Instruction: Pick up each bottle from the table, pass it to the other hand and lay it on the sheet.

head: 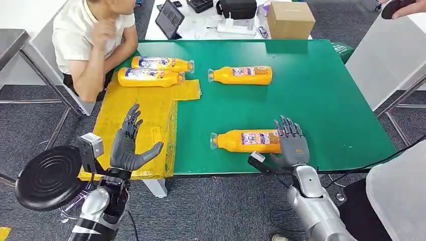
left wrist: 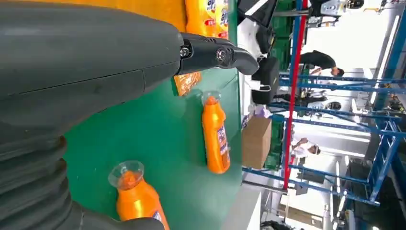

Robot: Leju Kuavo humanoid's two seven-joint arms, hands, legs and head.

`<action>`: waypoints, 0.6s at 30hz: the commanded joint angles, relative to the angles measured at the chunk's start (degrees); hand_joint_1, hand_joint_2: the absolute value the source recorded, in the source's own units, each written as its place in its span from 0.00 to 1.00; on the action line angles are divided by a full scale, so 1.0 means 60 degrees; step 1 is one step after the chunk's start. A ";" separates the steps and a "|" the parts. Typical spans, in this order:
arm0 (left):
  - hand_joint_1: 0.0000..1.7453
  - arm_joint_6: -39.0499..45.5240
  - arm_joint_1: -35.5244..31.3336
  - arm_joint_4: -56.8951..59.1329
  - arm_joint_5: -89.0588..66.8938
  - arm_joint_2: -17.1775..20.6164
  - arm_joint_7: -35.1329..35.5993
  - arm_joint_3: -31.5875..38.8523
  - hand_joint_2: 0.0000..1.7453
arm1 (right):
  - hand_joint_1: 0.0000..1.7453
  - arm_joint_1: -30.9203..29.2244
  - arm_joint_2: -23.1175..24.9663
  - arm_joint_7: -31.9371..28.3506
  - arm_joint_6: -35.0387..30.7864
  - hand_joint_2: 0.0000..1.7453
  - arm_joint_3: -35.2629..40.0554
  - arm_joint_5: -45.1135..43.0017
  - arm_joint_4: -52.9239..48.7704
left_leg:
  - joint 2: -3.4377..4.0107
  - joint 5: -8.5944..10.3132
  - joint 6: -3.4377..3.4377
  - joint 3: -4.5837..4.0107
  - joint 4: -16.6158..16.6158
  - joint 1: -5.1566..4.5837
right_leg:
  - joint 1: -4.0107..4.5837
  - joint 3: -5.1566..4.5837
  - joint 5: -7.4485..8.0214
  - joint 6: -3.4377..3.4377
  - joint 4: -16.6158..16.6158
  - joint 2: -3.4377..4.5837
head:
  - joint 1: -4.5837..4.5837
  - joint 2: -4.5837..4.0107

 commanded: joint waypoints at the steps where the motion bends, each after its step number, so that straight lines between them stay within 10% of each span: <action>1: 0.00 -0.0072 -0.0636 0.0870 0.0125 -0.0025 0.0098 -0.0410 1.00 | 0.00 -0.1276 0.0156 -0.0209 0.0583 1.00 0.0278 -0.0252 0.2265 | 0.0009 -0.0003 -0.0011 0.0021 -0.0003 0.0002 | 0.0003 0.0020 -0.0002 -0.0013 -0.0002 0.0003 | 0.0000 0.0000; 18: 0.00 -0.0077 -0.0799 0.0999 0.0285 0.0011 0.0050 -0.0463 1.00 | 0.00 -0.1566 0.0326 -0.0621 0.1311 1.00 0.0041 -0.0804 0.3229 | 0.0012 -0.0008 -0.0017 0.0030 -0.0004 0.0007 | 0.0009 0.0029 -0.0007 -0.0021 -0.0001 0.0005 | 0.0000 0.0000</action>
